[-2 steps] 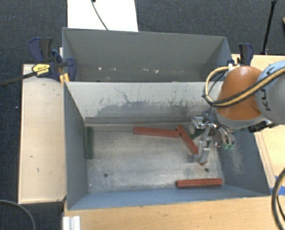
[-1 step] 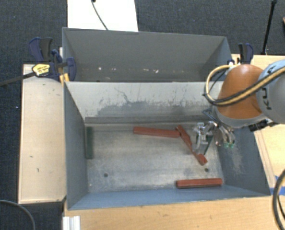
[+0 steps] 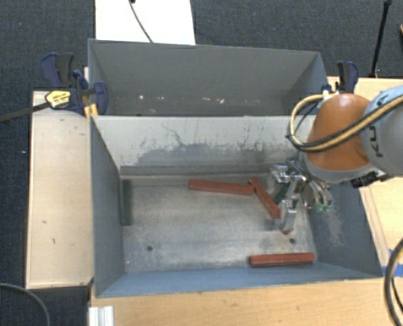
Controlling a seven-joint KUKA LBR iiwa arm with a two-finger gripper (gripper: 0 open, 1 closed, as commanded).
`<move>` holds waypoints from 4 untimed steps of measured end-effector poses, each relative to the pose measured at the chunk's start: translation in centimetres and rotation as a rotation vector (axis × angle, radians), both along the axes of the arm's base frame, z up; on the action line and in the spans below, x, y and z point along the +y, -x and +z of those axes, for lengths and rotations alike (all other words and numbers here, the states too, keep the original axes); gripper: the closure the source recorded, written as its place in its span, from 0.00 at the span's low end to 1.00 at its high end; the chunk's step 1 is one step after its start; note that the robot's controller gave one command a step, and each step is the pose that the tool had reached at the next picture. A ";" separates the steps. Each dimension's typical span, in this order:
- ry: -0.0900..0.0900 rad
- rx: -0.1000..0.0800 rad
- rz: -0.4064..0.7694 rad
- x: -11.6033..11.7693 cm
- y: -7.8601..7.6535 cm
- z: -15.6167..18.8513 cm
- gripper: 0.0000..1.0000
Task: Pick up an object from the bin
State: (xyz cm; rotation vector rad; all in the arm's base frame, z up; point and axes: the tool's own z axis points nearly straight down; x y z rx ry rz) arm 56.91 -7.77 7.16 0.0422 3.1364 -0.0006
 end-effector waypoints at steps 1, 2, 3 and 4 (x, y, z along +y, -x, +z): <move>0.001 -0.003 0.001 -0.1 -0.1 0.1 1.00; 0.000 0.001 0.002 0.0 0.0 0.0 0.00; 0.001 -0.002 0.003 0.0 -0.1 0.1 1.00; 0.000 0.002 0.004 0.0 0.0 0.0 0.00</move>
Offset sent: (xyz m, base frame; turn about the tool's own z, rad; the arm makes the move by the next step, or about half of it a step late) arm 0.0000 0.0000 0.0000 0.0000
